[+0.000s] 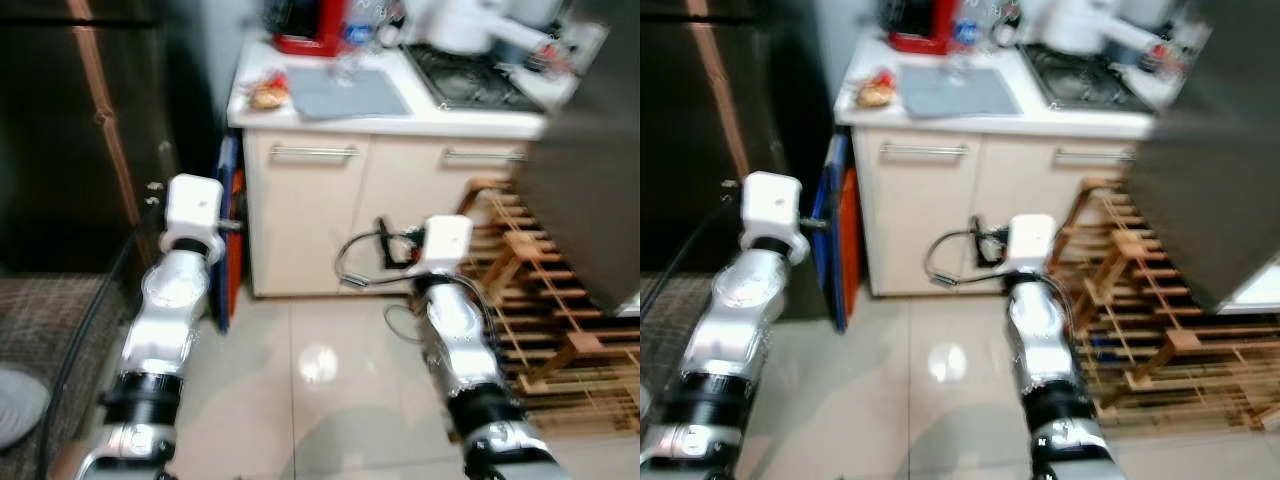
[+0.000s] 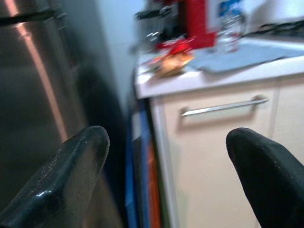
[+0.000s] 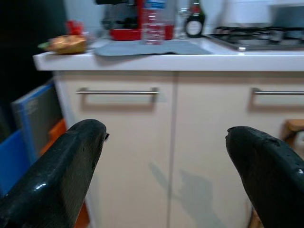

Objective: Restocking fridge

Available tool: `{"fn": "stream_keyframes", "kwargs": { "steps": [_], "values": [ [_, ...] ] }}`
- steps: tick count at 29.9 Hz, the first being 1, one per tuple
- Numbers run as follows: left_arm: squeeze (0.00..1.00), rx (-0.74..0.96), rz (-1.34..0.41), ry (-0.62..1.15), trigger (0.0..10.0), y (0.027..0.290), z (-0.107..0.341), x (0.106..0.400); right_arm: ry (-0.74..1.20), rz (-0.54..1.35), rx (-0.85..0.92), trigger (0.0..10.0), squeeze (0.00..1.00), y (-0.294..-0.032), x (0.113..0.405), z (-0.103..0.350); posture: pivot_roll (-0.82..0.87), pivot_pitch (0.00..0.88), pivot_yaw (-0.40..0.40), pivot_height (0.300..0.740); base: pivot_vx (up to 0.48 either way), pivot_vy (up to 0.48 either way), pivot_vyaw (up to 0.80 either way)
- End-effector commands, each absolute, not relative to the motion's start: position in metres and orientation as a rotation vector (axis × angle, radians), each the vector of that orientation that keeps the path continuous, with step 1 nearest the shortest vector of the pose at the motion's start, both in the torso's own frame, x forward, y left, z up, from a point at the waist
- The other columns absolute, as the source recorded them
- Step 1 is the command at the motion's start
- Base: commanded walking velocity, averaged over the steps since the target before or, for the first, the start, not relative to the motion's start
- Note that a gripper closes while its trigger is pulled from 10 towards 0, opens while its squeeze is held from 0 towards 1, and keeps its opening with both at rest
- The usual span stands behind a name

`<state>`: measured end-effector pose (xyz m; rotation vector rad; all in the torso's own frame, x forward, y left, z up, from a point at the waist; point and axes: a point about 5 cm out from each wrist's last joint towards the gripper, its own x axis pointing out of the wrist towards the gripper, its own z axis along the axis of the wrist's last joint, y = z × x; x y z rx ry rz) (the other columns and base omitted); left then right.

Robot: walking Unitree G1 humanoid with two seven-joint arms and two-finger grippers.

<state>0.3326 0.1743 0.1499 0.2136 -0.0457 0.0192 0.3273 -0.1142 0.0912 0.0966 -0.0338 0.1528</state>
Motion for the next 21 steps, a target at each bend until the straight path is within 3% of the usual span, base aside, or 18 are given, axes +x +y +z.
{"fn": "stream_keyframes", "kwargs": {
  "steps": [1, 21],
  "values": [
    [0.00, 0.210, -0.027, -0.064, 10.0, 0.162, 0.155, 0.335, -0.057, 0.121, 0.077, 10.0, 0.04, -0.125, 0.327, 0.094, -0.07, 0.000, -0.025, 0.740, 0.480, 0.000, 0.00],
    [0.00, 0.175, -0.084, -0.120, 10.0, 0.153, 0.178, 0.346, -0.074, 0.130, 0.066, 10.0, 0.04, -0.123, 0.324, 0.096, -0.08, 0.000, -0.020, 0.740, 0.480, 0.000, 0.00]
  ]
}}
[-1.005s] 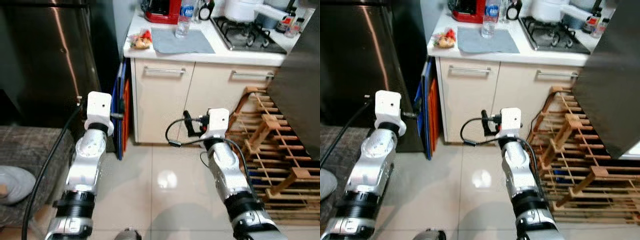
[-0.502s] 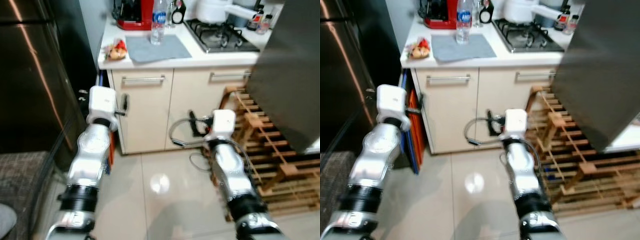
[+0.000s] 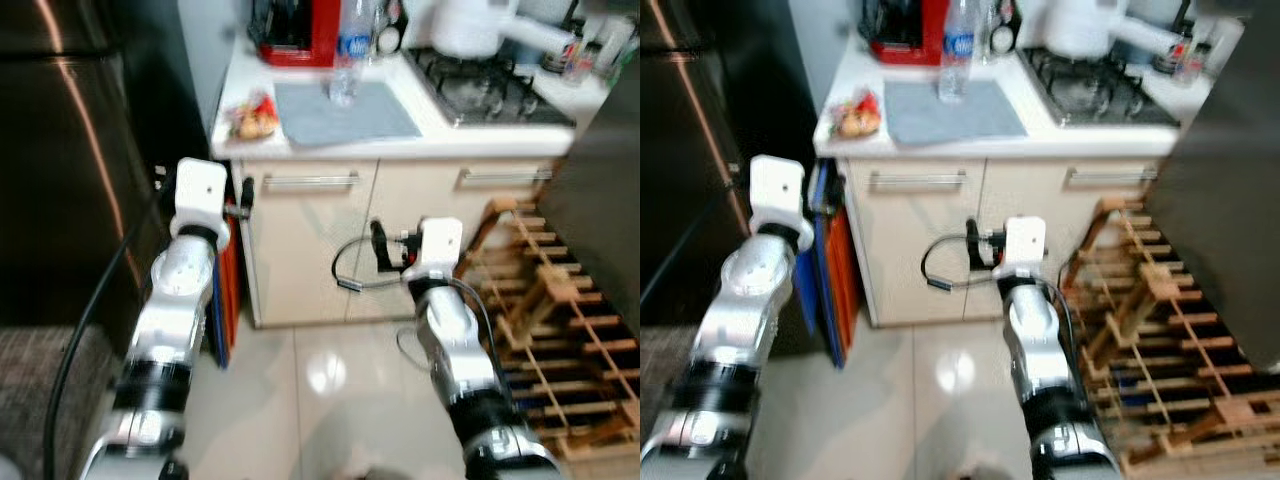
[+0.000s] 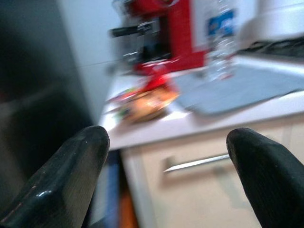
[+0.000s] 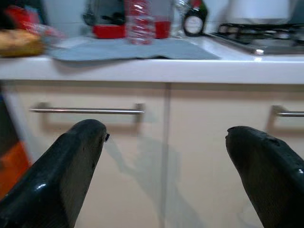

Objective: Restocking fridge

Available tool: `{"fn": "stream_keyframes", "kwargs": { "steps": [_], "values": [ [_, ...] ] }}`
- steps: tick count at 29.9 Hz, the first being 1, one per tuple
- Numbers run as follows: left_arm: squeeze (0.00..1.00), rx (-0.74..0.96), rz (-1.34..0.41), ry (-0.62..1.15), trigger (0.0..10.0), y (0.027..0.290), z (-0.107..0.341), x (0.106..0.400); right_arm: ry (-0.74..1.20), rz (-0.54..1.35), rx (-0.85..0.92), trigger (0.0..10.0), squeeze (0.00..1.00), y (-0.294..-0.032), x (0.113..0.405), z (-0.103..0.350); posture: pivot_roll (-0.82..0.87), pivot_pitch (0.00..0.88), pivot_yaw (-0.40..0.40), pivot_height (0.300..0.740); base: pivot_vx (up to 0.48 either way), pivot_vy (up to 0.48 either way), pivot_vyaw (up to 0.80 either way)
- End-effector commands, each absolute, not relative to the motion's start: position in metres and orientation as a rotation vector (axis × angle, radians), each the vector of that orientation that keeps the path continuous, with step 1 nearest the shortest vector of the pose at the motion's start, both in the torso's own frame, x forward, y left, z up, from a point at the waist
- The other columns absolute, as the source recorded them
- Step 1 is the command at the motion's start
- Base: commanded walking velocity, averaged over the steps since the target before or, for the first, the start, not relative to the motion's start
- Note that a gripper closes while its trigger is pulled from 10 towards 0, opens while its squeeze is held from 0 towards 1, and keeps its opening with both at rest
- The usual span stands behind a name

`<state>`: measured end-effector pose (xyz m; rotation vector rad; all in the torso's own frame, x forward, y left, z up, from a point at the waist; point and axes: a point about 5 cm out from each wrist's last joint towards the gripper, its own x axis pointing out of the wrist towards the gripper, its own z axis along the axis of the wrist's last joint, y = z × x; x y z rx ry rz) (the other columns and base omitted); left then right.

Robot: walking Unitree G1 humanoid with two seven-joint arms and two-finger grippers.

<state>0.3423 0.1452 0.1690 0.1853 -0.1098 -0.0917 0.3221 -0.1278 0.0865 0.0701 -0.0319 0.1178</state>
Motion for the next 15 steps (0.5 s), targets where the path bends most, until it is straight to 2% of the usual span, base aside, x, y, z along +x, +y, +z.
{"fn": "stream_keyframes", "kwargs": {
  "steps": [1, 4, 5, 6, 15],
  "values": [
    [0.00, 0.160, -0.077, -0.129, 10.0, 0.155, 0.183, 0.348, -0.096, 0.134, 0.061, 10.0, 0.05, -0.121, 0.325, 0.101, -0.08, 0.000, -0.021, 0.740, 0.480, 0.000, 0.00],
    [0.00, 0.151, -0.062, -0.155, 10.0, 0.157, 0.193, 0.353, -0.143, 0.138, 0.052, 10.0, 0.05, -0.120, 0.326, 0.111, -0.08, 0.000, -0.022, 0.740, 0.480, 0.000, 0.00],
    [1.00, 0.184, -0.105, -0.205, 10.0, 0.151, 0.205, 0.356, -0.173, 0.139, 0.047, 10.0, 0.05, -0.119, 0.327, 0.119, -0.08, 0.000, -0.024, 0.740, 0.472, 0.000, 0.00],
    [1.00, 0.222, -0.161, -0.251, 10.0, 0.143, 0.213, 0.358, -0.186, 0.141, 0.044, 10.0, 0.05, -0.119, 0.328, 0.123, -0.08, 0.000, -0.024, 0.740, 0.472, 0.000, 0.00],
    [1.00, 0.158, -0.176, -0.244, 10.0, 0.126, 0.247, 0.384, -0.196, 0.135, 0.046, 10.0, 0.04, -0.119, 0.330, 0.129, -0.09, 0.000, -0.016, 0.740, 0.480, 0.000, 0.00]
  ]
}}
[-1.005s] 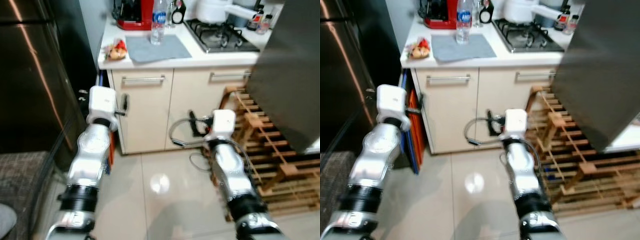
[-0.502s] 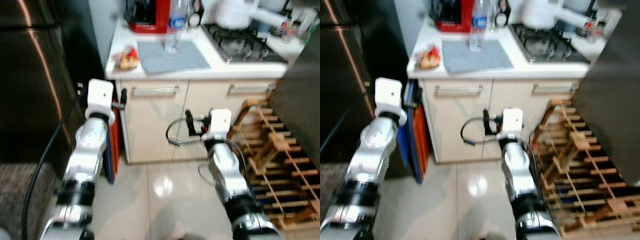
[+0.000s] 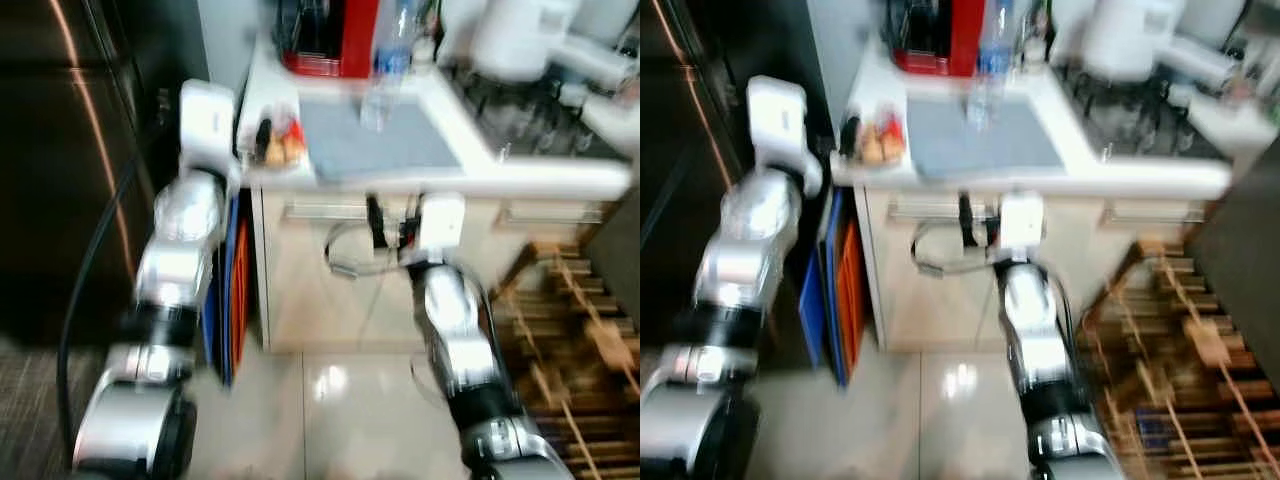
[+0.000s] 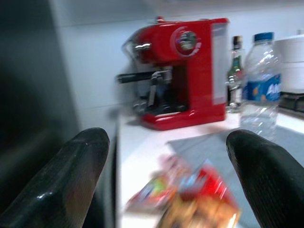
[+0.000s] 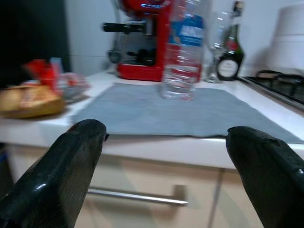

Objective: Restocking fridge

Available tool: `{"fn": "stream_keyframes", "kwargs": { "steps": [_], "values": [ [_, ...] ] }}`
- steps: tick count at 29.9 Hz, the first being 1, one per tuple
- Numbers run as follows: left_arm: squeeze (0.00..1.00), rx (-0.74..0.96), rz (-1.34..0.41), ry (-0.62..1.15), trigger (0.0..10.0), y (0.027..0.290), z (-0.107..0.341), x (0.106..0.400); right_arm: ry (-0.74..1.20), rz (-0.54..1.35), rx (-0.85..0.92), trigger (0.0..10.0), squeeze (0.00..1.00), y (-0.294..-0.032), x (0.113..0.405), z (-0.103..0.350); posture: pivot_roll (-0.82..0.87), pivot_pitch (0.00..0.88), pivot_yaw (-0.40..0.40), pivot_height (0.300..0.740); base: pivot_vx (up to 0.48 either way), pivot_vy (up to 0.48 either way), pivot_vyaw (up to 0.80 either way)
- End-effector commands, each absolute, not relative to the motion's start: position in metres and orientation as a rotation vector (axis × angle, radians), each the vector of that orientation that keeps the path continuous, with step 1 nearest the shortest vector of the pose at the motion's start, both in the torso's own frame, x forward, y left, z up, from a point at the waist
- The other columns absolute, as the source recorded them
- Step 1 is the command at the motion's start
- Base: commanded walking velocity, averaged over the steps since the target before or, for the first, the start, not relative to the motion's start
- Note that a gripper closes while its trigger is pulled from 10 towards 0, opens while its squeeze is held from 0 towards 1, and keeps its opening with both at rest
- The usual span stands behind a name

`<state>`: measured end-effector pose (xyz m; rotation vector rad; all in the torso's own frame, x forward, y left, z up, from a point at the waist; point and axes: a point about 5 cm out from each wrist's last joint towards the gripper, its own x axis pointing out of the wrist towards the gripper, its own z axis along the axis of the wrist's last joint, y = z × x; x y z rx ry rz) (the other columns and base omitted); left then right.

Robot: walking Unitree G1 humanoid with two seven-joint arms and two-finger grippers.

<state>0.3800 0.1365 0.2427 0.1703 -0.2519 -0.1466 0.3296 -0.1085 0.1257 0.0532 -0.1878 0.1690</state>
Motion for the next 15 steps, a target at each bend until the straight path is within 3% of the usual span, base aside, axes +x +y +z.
{"fn": "stream_keyframes", "kwargs": {
  "steps": [1, 8, 10, 11, 15],
  "values": [
    [1.00, 0.151, -0.169, -0.234, 10.0, 0.127, 0.251, 0.388, -0.196, 0.134, 0.047, 10.0, 0.05, -0.118, 0.329, 0.129, -0.09, 0.000, -0.015, 0.740, 0.480, 0.000, 0.00],
    [1.00, 0.117, -0.157, -0.128, 10.0, 0.137, 0.267, 0.408, -0.195, 0.135, 0.046, 10.0, 0.05, -0.116, 0.326, 0.128, -0.11, 0.000, 0.003, 0.740, 0.480, 0.000, 0.00],
    [1.00, 0.110, -0.163, -0.123, 10.0, 0.137, 0.269, 0.409, -0.195, 0.134, 0.046, 10.0, 0.05, -0.116, 0.326, 0.128, -0.11, 0.000, 0.008, 0.740, 0.000, 0.000, 0.00],
    [0.00, 0.108, -0.173, -0.117, 10.0, 0.138, 0.275, 0.411, -0.195, 0.134, 0.047, 10.0, 0.05, -0.115, 0.325, 0.128, -0.11, 0.000, 0.014, 0.740, 0.000, 0.000, 0.00],
    [0.00, 0.017, -0.238, -0.033, 10.0, 0.134, 0.277, 0.413, -0.191, 0.134, 0.056, 10.0, 0.05, -0.111, 0.324, 0.127, -0.10, 0.000, 0.031, 0.740, 0.000, 0.000, 0.00]
  ]
}}
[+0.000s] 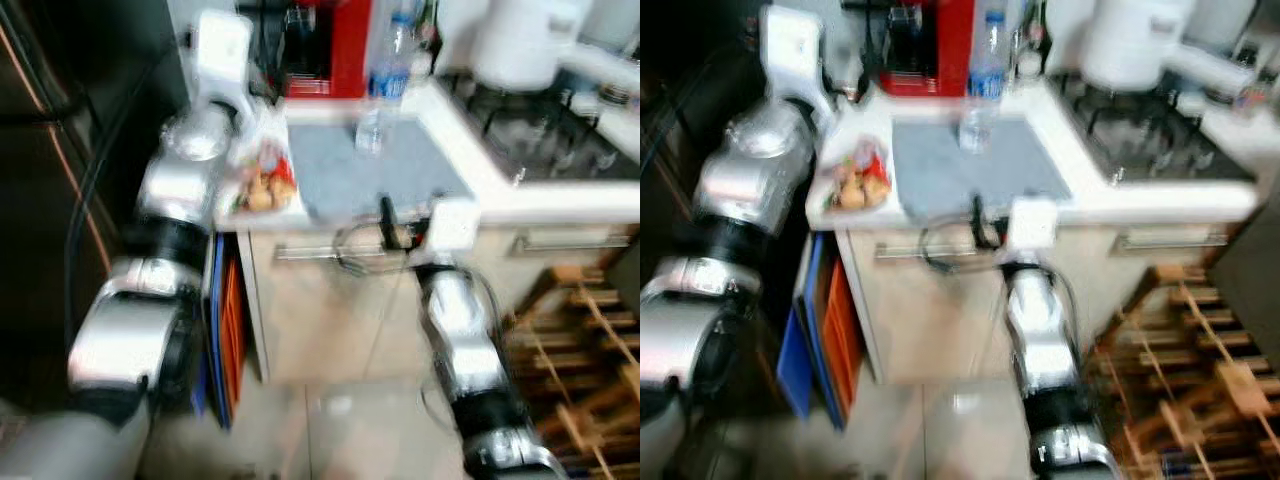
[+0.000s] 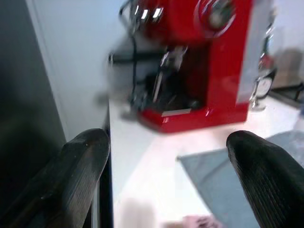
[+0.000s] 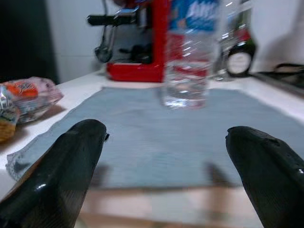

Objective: Restocking fridge

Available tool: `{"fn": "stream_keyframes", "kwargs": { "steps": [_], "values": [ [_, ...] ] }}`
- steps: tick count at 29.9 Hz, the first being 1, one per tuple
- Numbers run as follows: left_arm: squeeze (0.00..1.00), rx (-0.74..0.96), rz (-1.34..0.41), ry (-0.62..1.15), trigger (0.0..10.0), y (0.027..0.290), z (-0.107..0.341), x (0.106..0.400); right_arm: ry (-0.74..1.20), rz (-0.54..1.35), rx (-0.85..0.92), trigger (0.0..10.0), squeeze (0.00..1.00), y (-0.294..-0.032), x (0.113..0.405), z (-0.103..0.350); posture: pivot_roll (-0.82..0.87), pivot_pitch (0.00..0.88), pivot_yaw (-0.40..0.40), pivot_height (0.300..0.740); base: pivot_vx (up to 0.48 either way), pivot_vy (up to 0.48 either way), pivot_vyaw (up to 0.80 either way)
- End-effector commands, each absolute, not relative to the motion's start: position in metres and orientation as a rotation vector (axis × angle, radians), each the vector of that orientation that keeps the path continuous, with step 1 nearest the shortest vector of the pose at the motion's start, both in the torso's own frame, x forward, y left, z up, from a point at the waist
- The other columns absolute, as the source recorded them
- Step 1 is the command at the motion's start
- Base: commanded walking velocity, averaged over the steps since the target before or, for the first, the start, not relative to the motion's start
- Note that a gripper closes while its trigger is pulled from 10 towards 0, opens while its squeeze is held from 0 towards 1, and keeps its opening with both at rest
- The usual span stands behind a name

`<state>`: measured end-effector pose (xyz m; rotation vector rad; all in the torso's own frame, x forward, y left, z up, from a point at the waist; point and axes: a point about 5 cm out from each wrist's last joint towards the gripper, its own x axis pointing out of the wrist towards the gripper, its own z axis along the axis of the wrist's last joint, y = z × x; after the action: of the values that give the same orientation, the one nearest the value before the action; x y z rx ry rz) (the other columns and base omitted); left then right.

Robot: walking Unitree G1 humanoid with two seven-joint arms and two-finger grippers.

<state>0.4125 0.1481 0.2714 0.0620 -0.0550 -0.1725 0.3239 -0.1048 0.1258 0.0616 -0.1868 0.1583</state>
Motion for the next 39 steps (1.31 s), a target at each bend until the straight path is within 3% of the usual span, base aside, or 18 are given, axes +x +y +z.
{"fn": "stream_keyframes", "kwargs": {
  "steps": [1, 14, 19, 22, 33, 39],
  "values": [
    [0.00, 0.017, -0.238, -0.033, 10.0, 0.134, 0.277, 0.413, -0.191, 0.134, 0.056, 10.0, 0.05, -0.111, 0.324, 0.127, -0.10, 0.000, 0.031, 0.740, 0.000, 0.000, 0.00],
    [0.00, -0.268, -0.259, 0.336, 10.0, 0.148, 0.224, 0.398, -0.171, 0.154, 0.078, 10.0, 0.05, -0.098, 0.320, 0.121, -0.07, 0.000, 0.080, 0.740, 0.000, 0.000, 0.00],
    [0.00, -0.306, -0.252, 0.394, 10.0, 0.144, 0.213, 0.396, -0.168, 0.158, 0.081, 10.0, 0.05, -0.094, 0.321, 0.121, -0.07, 0.000, 0.084, 0.740, 0.000, 0.000, 0.00],
    [0.00, -0.395, -0.289, 0.392, 10.0, 0.127, 0.216, 0.398, -0.169, 0.157, 0.084, 10.0, 0.05, -0.094, 0.322, 0.122, -0.08, 0.000, 0.089, 0.740, 0.000, 0.000, 0.00],
    [0.00, -0.397, -0.245, 0.366, 10.0, 0.120, 0.213, 0.411, -0.167, 0.162, 0.063, 10.0, 0.05, -0.096, 0.317, 0.120, -0.12, 0.000, 0.089, 0.740, 0.000, 0.000, 0.00],
    [0.00, -0.310, -0.141, 0.415, 10.0, 0.134, 0.191, 0.410, -0.160, 0.161, 0.057, 10.0, 0.04, -0.097, 0.314, 0.118, -0.14, 0.000, 0.100, 0.740, 0.000, 0.000, 0.00]
  ]
}}
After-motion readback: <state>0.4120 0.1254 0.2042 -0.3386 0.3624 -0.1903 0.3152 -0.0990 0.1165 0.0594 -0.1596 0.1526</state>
